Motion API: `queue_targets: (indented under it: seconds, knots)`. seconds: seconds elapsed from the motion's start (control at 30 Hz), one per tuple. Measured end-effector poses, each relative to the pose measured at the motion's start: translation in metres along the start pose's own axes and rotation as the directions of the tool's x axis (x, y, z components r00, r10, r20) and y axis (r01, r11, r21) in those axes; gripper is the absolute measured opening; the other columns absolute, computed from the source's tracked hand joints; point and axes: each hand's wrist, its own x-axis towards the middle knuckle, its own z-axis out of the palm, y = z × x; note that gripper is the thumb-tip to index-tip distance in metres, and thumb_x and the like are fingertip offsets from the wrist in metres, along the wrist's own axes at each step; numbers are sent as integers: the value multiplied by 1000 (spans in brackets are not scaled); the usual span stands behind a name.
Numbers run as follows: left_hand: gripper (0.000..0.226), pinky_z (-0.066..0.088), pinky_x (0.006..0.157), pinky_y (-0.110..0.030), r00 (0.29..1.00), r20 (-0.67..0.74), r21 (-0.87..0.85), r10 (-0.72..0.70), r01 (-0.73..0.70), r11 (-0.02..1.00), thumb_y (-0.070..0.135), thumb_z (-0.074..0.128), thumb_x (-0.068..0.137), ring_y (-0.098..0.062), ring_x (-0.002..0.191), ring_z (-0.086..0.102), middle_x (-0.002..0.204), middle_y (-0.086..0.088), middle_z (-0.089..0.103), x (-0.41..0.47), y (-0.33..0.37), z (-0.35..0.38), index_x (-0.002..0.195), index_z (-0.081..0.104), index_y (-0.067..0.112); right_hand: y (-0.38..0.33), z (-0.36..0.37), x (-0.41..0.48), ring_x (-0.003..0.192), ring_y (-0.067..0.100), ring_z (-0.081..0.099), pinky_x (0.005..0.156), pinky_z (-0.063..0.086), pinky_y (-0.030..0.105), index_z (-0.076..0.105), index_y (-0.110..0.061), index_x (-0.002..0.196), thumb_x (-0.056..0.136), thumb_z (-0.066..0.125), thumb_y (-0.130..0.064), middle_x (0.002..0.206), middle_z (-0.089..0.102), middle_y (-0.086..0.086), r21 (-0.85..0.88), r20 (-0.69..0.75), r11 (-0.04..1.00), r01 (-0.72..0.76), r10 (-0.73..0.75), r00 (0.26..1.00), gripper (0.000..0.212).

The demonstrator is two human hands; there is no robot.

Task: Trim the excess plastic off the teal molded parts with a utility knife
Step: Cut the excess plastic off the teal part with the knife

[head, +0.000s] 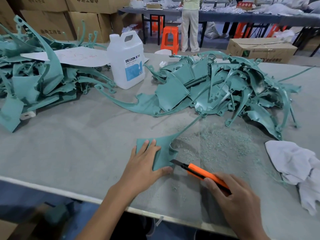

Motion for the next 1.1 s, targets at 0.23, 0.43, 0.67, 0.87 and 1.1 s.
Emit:
queue_targets:
  seconds: [0.23, 0.43, 0.67, 0.87, 1.1]
  knots:
    - [92, -6, 124, -41, 1000, 11, 9, -10, 10, 1000, 88, 39, 78, -7, 152, -6, 167, 11, 4, 0, 0, 0, 150, 29, 32, 1, 1, 4, 82, 23, 68, 64, 47, 30, 73, -34, 91, 82, 58, -60, 84, 67, -11, -5, -25, 1000, -24, 24, 999, 31]
    - [91, -7, 123, -41, 1000, 20, 13, -7, 6, 1000, 87, 40, 79, -7, 152, -7, 167, 11, 2, 0, 1, -1, 151, 28, 32, 1, 1, 1, 82, 14, 65, 64, 48, 29, 72, -36, 92, 82, 51, -65, 85, 67, -12, -8, 2, 999, 37, -37, 999, 37]
    - [91, -5, 124, -42, 999, 42, 17, 4, -5, 1000, 88, 36, 78, -9, 153, -7, 167, 9, 4, -1, 3, -7, 150, 29, 33, 0, 0, 2, 78, 23, 69, 64, 48, 30, 75, -32, 89, 78, 68, -52, 82, 68, -9, 4, -31, 1000, -10, 10, 999, 24]
    - [101, 13, 117, -42, 999, -40, 378, -26, 39, 925, 92, 3, 74, -27, 143, 10, 160, -8, 21, -14, 22, -13, 153, 26, 34, 1, -2, 4, 81, 26, 67, 70, 43, 31, 74, -30, 91, 76, 66, -52, 82, 64, -10, 148, -108, 979, -139, 156, 982, 27]
    - [77, 13, 119, -44, 998, -59, 349, -33, 52, 936, 77, 20, 87, -24, 144, 21, 161, -2, 25, -6, 42, 1, 151, 33, 35, -3, -5, 4, 79, 23, 66, 73, 50, 36, 75, -27, 90, 76, 84, -30, 83, 69, -6, 183, -82, 965, -187, 204, 975, 17]
